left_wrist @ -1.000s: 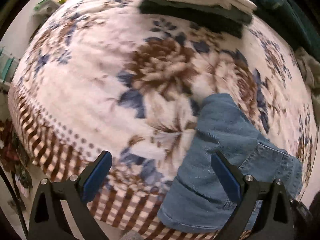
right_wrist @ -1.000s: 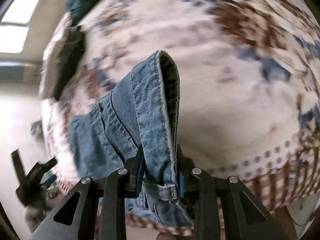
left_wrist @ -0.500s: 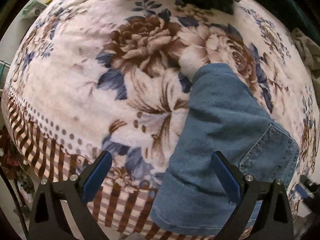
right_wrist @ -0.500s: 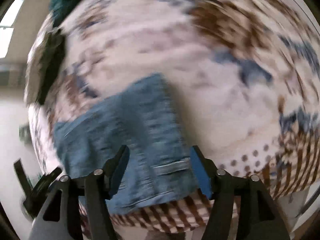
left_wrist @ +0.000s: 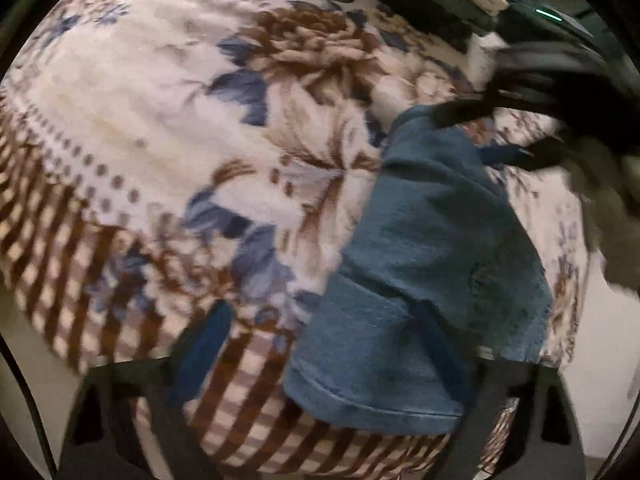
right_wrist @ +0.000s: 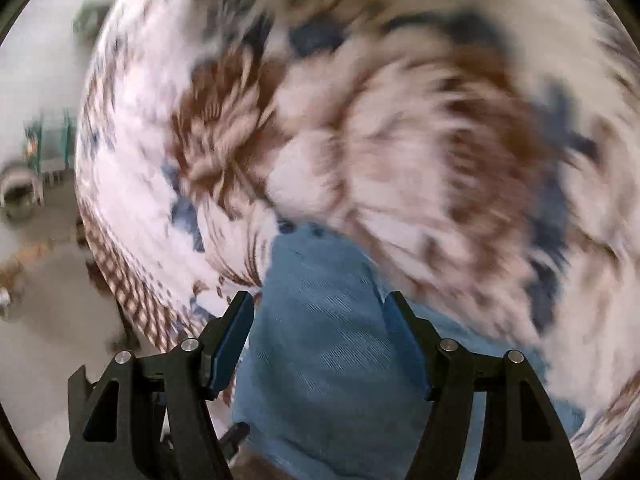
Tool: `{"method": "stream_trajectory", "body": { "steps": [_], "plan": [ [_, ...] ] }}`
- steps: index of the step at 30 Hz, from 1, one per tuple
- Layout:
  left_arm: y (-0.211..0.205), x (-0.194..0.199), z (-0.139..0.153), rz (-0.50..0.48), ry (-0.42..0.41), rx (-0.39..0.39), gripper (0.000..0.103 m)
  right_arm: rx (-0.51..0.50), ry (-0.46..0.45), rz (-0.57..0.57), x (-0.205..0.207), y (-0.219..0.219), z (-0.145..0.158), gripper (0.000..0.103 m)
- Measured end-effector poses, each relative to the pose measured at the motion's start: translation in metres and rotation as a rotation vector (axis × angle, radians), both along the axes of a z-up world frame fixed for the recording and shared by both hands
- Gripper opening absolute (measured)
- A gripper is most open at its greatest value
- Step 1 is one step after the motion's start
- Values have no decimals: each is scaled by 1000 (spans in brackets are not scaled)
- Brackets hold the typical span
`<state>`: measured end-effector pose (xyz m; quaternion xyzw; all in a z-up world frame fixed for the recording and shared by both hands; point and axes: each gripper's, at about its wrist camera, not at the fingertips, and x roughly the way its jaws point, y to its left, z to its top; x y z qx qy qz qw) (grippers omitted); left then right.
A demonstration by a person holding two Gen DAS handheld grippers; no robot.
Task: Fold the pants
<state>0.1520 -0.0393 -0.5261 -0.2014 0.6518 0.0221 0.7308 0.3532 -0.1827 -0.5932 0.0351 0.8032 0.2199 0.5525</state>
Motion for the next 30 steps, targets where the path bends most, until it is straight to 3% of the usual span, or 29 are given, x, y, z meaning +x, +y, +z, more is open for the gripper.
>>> {"method": "stream_trajectory", "body": {
  "steps": [2, 5, 7, 12, 14, 16, 18, 19, 20, 21, 22, 23, 24, 26, 28, 30],
  "plan": [
    [-2, -1, -7, -16, -11, -88, 30, -58, 17, 52, -3, 12, -13, 65],
    [-9, -6, -8, -62, -29, -90, 22, -100, 10, 92, -1, 25, -19, 50],
    [-10, -13, -8, -67, -27, -102, 19, -123, -1, 93, 2, 28, -17, 48],
    [-10, -46, -16, -59, 7, -115, 18, -133, -10, -9, 11, 29, -24, 43],
    [-8, -56, -22, -39, 46, -140, 18, -140, -32, -54, 17, 21, -22, 28],
    [-7, -63, -25, -27, 81, -149, 18, -115, -23, -109, 25, 14, -20, 27],
    [2, -66, -20, 14, 84, -175, 19, -90, 21, -86, 29, 16, -21, 30],
    [7, -65, -15, 37, 76, -184, 19, -81, 27, -61, 29, 18, -20, 39],
    [17, -60, -7, 79, 52, -190, 20, -74, 32, -33, 28, 20, -18, 53],
    [24, -57, -1, 104, 28, -197, 26, -69, 36, 4, 27, 25, -17, 60],
    [29, -52, 3, 124, 3, -202, 31, -69, 32, 23, 25, 28, -15, 74],
    [34, -46, 7, 143, -20, -202, 42, -75, 33, 46, 24, 31, -15, 80],
    [38, -39, 8, 151, -40, -208, 54, -83, 41, 60, 22, 36, -20, 80],
    [37, -26, -2, 139, -40, -250, 63, -113, 81, 85, 14, 43, -31, 80],
    [30, -15, -22, 109, 5, -304, 63, -146, 131, 140, 4, 51, -46, 80],
    [15, -8, -42, 41, 43, -324, 61, -164, 108, 188, -3, 56, -51, 73]
  ]
}}
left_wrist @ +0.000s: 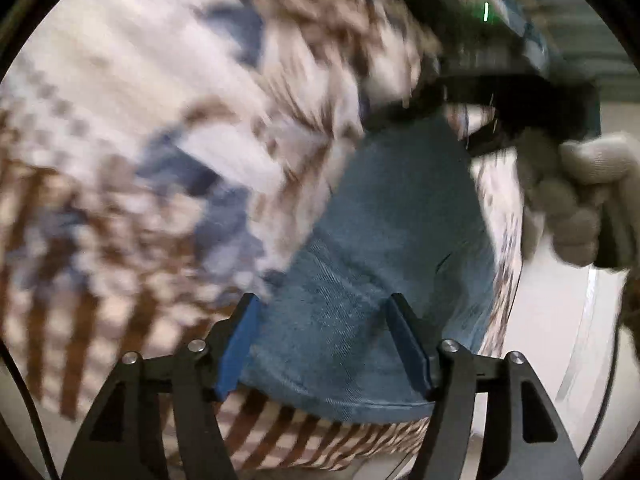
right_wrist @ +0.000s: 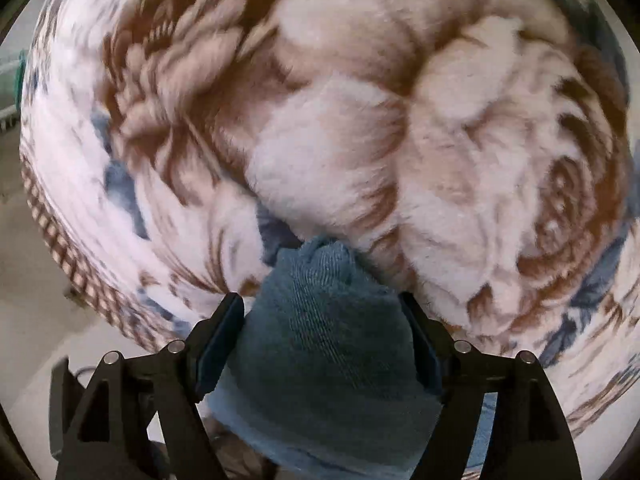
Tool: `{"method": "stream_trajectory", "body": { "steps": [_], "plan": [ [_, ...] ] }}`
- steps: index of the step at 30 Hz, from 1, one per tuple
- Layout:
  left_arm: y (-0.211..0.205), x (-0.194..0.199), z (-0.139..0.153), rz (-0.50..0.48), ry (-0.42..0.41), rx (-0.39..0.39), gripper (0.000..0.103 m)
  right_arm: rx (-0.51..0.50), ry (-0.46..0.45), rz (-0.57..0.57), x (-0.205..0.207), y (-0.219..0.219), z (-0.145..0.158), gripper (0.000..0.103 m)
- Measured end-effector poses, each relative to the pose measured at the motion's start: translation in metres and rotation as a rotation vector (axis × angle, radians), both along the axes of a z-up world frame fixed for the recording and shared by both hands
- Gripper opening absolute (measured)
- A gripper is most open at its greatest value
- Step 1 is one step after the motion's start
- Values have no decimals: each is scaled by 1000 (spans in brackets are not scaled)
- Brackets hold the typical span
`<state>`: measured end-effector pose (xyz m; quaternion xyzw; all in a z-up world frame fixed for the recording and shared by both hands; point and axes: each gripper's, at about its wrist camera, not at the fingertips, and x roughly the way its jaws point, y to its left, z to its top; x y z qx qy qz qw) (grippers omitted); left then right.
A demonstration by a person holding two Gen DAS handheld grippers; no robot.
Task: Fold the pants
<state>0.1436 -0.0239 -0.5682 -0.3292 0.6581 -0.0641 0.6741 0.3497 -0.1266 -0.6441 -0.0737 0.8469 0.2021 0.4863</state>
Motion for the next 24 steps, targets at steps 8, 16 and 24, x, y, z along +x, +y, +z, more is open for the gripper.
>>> {"method": "stream_trajectory", "body": {
  "steps": [8, 16, 24],
  "plan": [
    [-26, -20, 9, -136, -90, 88, 42, -19, -89, -77, 2, -5, 8, 47],
    [-21, -22, 28, -114, -59, 136, 41, 25, -31, -247, 29, -30, 10, 42],
    [-2, 19, 73, 9, -110, 212, 79, 291, -212, -476, 38, -101, 83, 82]
  ]
}}
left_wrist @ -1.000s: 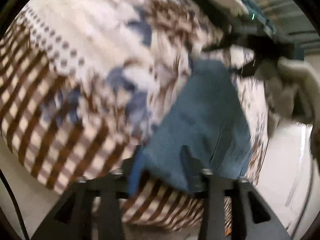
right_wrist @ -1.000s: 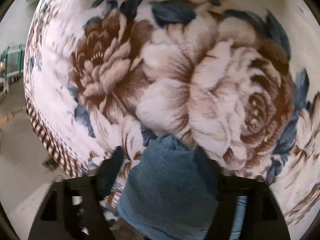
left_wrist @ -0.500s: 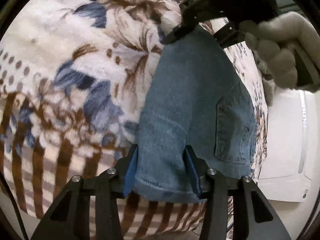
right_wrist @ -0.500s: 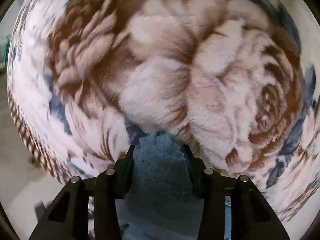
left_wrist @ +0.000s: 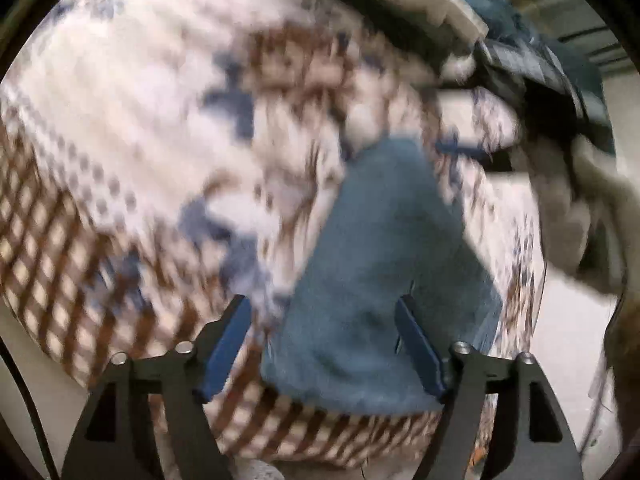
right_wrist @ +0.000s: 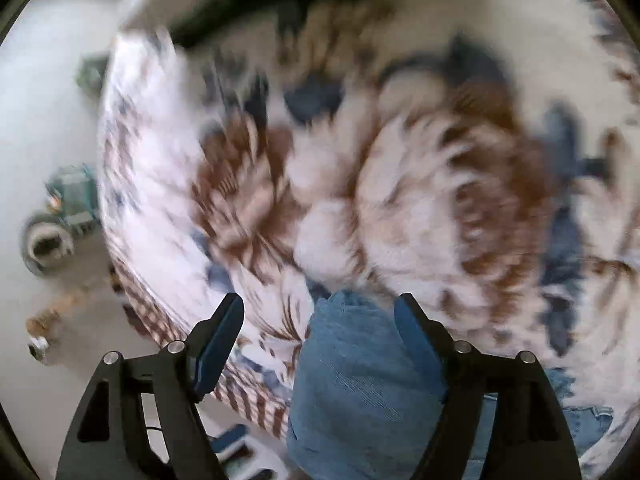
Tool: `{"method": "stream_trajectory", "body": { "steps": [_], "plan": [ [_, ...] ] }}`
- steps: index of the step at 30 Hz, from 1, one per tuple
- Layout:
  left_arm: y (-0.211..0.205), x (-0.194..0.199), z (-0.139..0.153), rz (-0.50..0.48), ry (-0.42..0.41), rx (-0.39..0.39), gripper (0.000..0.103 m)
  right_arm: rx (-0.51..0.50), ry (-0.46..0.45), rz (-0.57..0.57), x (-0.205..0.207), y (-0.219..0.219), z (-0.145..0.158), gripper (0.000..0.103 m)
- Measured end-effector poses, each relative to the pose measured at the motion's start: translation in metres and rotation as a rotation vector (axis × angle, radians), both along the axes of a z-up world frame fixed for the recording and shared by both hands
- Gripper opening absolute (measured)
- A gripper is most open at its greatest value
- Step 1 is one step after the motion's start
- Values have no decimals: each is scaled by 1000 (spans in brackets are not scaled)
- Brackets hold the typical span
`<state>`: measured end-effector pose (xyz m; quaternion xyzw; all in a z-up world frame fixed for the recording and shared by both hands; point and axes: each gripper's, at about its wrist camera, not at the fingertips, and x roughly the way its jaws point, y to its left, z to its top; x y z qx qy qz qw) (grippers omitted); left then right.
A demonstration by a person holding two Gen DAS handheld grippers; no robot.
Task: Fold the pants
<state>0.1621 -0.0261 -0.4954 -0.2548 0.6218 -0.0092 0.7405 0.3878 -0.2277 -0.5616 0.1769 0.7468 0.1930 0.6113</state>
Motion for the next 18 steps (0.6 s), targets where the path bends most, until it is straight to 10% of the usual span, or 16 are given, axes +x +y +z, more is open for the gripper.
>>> {"method": "stream_trajectory", "body": {
  "steps": [7, 18],
  "plan": [
    [-6, 61, 2, -68, -65, 64, 103, -1, -153, -267, -54, -125, 45, 92],
    [-67, 124, -59, -339, 74, 81, 103, -118, 134, -658, -214, -270, -37, 92]
  ]
}}
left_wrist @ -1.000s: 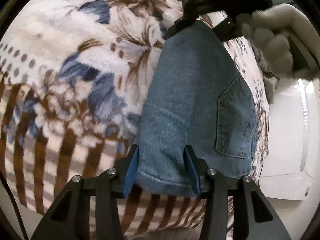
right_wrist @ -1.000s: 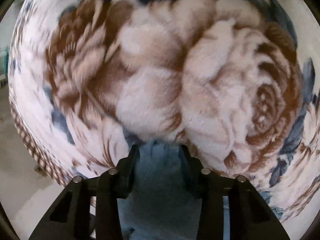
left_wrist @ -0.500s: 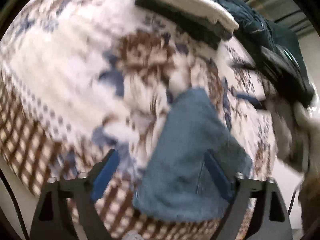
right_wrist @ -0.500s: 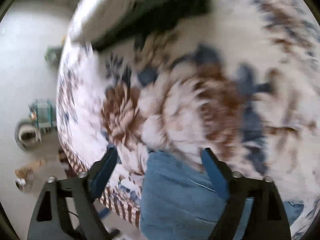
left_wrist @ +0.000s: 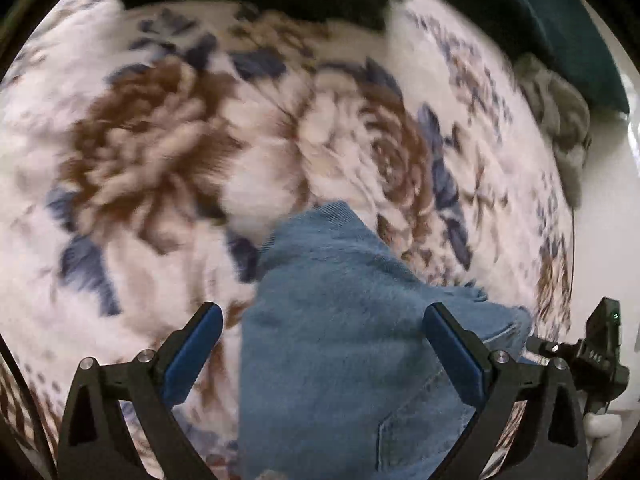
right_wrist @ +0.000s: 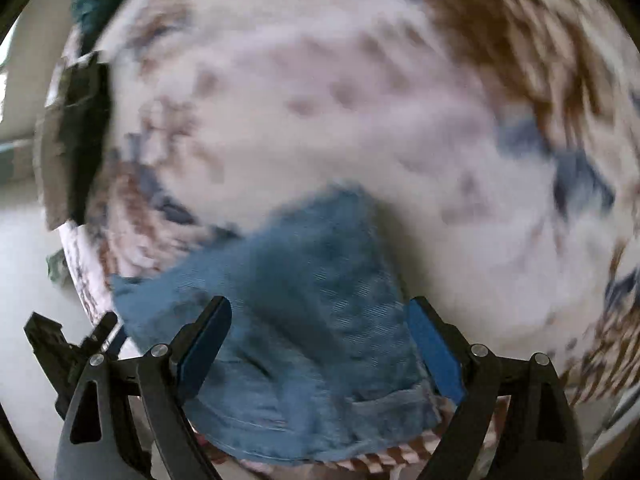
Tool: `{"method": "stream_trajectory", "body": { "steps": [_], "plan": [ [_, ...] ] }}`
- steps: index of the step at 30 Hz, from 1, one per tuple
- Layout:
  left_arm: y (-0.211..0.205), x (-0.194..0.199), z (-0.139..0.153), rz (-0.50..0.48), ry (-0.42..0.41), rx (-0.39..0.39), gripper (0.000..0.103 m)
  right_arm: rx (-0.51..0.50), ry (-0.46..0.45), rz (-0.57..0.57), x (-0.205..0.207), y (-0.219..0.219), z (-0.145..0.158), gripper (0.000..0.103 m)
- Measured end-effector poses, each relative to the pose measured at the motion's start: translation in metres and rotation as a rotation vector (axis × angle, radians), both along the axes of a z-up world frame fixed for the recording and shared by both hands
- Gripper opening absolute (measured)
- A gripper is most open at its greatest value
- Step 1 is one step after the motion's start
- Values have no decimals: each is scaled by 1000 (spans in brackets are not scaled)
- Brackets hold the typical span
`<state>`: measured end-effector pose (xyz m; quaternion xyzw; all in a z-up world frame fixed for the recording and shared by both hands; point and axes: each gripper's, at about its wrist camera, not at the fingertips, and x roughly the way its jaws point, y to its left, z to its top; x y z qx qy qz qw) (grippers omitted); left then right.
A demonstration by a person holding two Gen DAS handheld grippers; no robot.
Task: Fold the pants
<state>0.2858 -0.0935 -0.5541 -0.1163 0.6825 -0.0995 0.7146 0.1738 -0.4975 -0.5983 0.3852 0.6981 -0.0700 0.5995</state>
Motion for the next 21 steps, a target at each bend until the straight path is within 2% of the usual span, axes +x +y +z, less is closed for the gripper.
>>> {"method": "stream_trajectory", "body": {
  "steps": [1, 3, 4, 5, 7, 9, 12, 13, 14, 17, 19, 21],
  "plan": [
    [-3, 2, -5, -5, 2, -8, 102, 30, 11, -10, -7, -1, -12, 90],
    [-5, 6, -15, 5, 8, -1, 103, 107, 30, -104, -21, -5, -30, 71],
    [-4, 8, -22, 11, 22, 9, 103, 126, 28, -142, -26, -7, -34, 53],
    [1, 11, -30, 24, 36, 23, 103, 116, 19, -146, -27, -9, -33, 44],
    [16, 17, -46, 80, 73, -7, 103, 12, 7, -100, -30, -12, -31, 44],
    [18, 21, -47, 90, 89, -18, 103, 31, 23, -108, -34, -14, -39, 45],
    [13, 18, -26, 74, 54, -20, 103, 31, 30, -62, -29, -15, -30, 58],
    [13, 15, -16, 79, 32, -37, 103, 29, 27, -69, -30, -17, -25, 69],
    [13, 9, -4, 90, 7, -59, 103, 40, 10, -93, -34, -21, -18, 74],
    [14, -6, 13, 111, -8, -127, 103, 107, -37, -203, -63, -27, 0, 74],
    [14, -20, 16, 114, -4, -159, 103, 161, -34, -288, -94, -24, 3, 74],
    [13, -34, 15, 105, 16, -166, 103, 182, -26, -328, -118, -10, 4, 74]
  ]
}}
